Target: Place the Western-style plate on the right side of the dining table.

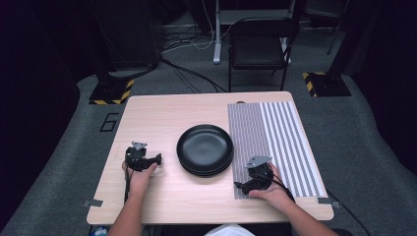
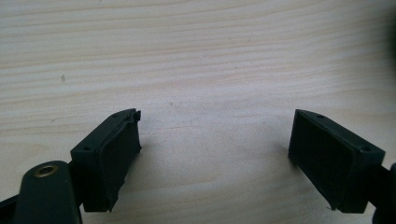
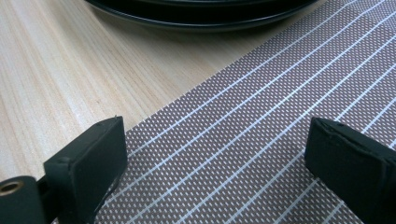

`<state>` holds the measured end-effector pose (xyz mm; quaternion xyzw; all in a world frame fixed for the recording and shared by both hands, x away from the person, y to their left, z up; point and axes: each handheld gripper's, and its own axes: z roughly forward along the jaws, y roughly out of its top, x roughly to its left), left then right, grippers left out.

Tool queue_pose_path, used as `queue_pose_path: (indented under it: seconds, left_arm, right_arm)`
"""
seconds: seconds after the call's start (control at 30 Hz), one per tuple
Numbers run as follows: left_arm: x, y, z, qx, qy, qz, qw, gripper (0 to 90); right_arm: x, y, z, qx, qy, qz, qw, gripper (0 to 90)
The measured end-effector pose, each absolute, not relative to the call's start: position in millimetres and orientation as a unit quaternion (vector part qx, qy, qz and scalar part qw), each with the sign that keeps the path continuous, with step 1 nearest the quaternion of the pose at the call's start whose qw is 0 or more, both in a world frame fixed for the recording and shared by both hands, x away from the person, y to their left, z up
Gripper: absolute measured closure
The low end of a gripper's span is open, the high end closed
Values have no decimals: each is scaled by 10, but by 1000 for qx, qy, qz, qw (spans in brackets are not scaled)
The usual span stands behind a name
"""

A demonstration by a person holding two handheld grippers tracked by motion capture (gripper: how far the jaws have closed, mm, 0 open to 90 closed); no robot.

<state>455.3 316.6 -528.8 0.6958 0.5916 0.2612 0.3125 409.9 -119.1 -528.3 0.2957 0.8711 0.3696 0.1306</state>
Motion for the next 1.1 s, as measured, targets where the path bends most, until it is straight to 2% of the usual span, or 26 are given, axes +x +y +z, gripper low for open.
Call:
queue_pose_path:
  seconds: [0.8,1.1]
  left_arm:
    - [4554,3158,-5289,697,590,259,313,153]
    - [4541,3170,-5282,680,605,270,314,241]
  right_arm:
    - [4098,-1182,-5282,302,869,368,130,47]
    - [4085,-1189,-5277,302,868,371,133,83]
